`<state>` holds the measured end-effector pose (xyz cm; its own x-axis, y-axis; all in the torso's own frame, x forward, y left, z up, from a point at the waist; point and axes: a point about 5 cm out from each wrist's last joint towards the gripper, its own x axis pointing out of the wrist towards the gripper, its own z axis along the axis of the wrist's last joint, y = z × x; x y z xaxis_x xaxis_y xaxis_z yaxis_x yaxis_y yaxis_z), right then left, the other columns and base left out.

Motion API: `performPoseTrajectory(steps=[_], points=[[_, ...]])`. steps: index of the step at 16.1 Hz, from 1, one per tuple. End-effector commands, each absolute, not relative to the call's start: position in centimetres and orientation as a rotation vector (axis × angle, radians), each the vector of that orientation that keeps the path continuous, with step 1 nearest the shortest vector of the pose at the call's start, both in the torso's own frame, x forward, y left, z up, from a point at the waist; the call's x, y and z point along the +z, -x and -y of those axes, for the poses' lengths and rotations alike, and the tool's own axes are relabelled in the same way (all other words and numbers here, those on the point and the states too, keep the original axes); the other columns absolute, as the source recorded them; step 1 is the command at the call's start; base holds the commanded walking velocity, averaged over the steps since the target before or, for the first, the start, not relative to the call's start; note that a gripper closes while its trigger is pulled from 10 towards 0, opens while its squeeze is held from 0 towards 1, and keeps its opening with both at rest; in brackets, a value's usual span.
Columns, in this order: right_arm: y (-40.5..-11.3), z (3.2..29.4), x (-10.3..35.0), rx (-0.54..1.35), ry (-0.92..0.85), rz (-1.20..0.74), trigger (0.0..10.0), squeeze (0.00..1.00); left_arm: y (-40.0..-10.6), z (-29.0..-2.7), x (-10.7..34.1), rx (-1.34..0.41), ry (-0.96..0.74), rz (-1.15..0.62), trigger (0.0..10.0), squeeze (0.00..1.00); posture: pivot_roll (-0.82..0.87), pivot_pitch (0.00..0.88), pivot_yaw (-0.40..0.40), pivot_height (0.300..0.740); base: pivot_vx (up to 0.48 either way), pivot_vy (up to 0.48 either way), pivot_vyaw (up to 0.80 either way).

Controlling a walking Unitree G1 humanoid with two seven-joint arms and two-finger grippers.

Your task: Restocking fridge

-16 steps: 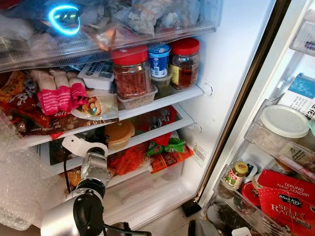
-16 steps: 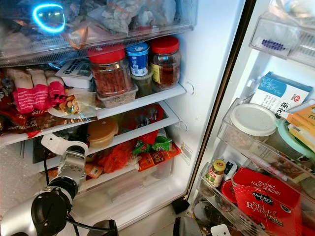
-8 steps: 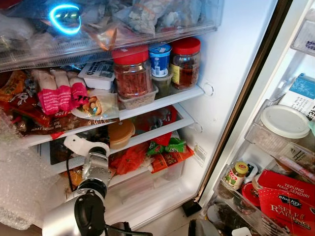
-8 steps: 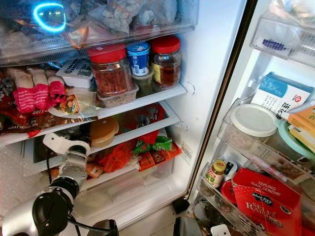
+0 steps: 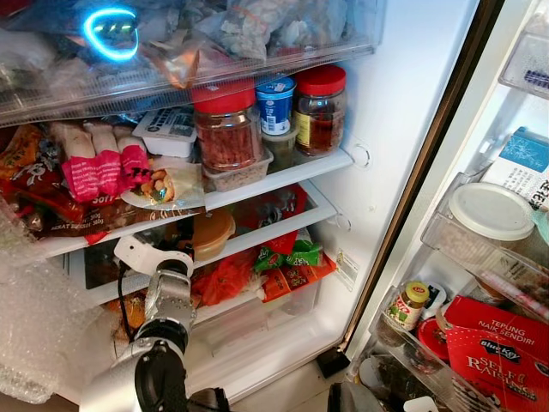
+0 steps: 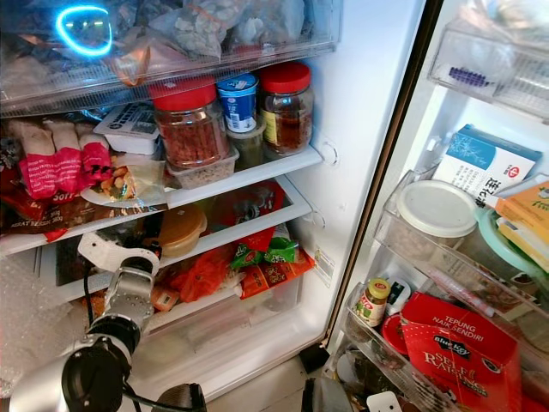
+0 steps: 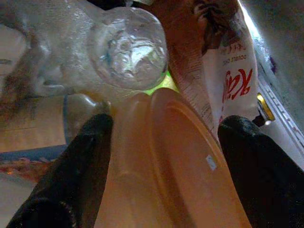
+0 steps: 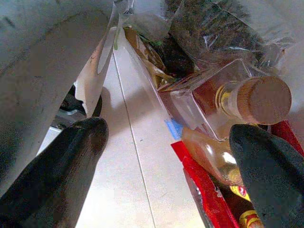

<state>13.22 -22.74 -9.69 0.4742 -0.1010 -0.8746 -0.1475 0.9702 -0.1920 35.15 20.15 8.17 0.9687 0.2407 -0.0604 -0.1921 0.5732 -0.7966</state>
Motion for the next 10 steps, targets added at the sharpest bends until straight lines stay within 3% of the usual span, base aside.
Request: performPoseTrajectory(steps=[1,10], points=[[-13.2,22.1,-9.8,0.056,0.253,-1.075,10.0,0.00,-34.9,-20.3,8.1,0.246,0.914,0.068,10.0,0.00,-0.13,0.000,0.006,0.611,0.000,0.000,0.00],[-13.2,22.0,-9.8,0.061,0.257,-1.071,10.0,0.00,-33.5,-20.0,7.8,0.188,0.880,0.069,10.0,0.00,-0.12,0.000,0.011,0.611,0.000,0.000,0.00]])
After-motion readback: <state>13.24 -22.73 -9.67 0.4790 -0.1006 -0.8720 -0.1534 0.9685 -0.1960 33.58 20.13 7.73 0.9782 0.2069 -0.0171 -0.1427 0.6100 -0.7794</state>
